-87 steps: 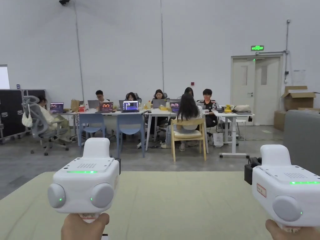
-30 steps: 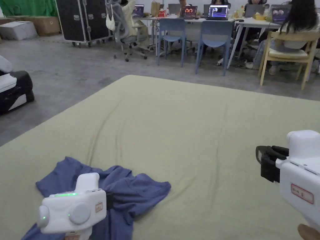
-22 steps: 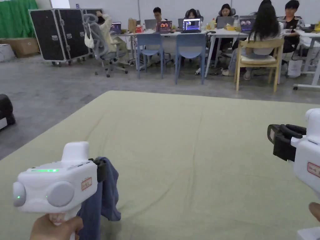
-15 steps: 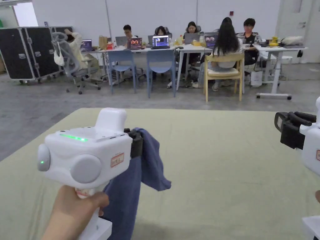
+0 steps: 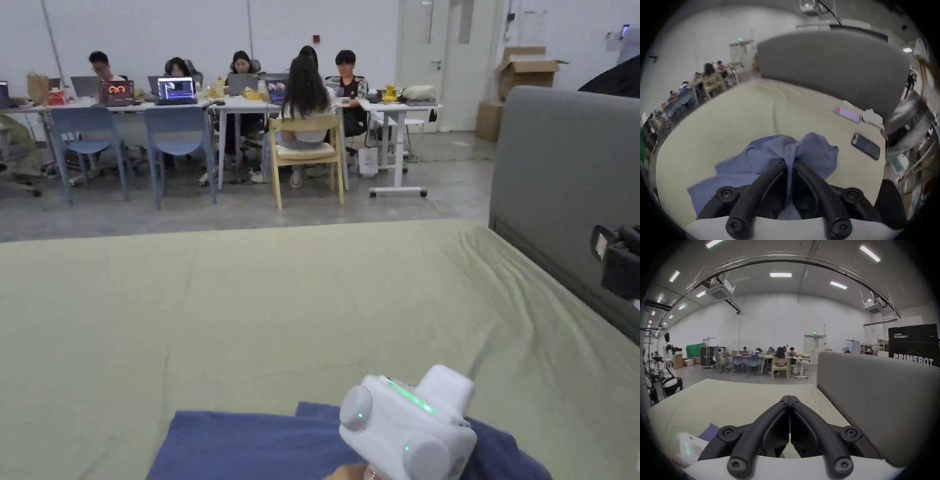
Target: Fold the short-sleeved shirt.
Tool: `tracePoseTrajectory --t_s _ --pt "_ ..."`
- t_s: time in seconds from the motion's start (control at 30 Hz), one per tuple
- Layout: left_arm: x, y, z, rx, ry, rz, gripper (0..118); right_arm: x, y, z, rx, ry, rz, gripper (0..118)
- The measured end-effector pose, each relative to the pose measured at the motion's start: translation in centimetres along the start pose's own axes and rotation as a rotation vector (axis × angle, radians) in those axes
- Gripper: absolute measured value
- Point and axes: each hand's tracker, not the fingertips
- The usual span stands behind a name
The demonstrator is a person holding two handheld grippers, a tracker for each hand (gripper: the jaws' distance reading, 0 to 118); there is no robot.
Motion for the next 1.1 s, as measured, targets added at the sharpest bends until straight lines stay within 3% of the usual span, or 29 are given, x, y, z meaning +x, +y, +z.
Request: tracePoseTrajectory --t_s 0.13,0.33,0.37,0.4,0.43,0.5,0.63,0.7,0.77,0.8,0.83,0.93,1.1 --pt "2.8 -1.7 -7.1 -0.111 -0.015 0.016 2 2.7 -3.1 -0.9 -0.071 -0.041 -0.034 3" --pt "2.8 -3.6 -9.8 -0.164 -0.017 0.086 3 3.9 -6.7 -1.9 -0.143 -0.062 -0.080 3" --pt "2.4 -3.6 -9.5 -0.177 -0.036 0.129 12 3.6 -6.8 -1.8 -0.147 -0.058 -0.084 3" --pt "1.6 -3.6 -8.7 -0.185 -0.065 0.167 42 3.4 -7.0 -1.7 -0.151 -0.052 -0.088 3" --pt "0.9 -3.9 -7.6 -0.177 -0.106 0.199 55 3.0 -7.2 -1.7 -0.155 -0.048 -0.091 3" --pt "-0.7 -4.5 -3.6 -0.101 -0.127 0.242 57 2.3 -7.4 -1.6 -0.154 -0.034 -0.094 3" --pt "-5.9 -6.7 7.1 0.048 -0.022 0.298 59 0.6 -8.5 -1.6 -0.171 0.018 -0.109 3" --pt "-8.2 -8.6 13.0 0.120 0.088 0.312 53 -0.4 -9.3 -1.4 -0.185 0.034 -0.098 3" --pt "-9.5 -11.4 18.8 0.203 0.266 0.277 5 -0.8 -10.8 -1.4 -0.201 0.049 -0.098 3" --pt "-9.6 -12.4 21.1 0.215 0.400 0.294 1 -1.1 -11.3 -1.2 -0.208 0.054 -0.098 3" --pt "-10.1 -14.0 23.3 0.237 0.510 0.327 0 -1.5 -11.9 -0.9 -0.207 0.057 -0.101 3" --pt "-12.1 -17.7 27.1 0.231 0.507 0.457 0 -2.7 -13.0 -0.6 -0.220 0.057 -0.108 3" --pt "-14.1 -19.1 27.3 0.192 0.576 0.454 0 -3.0 -13.9 -0.9 -0.245 0.069 -0.121 3"
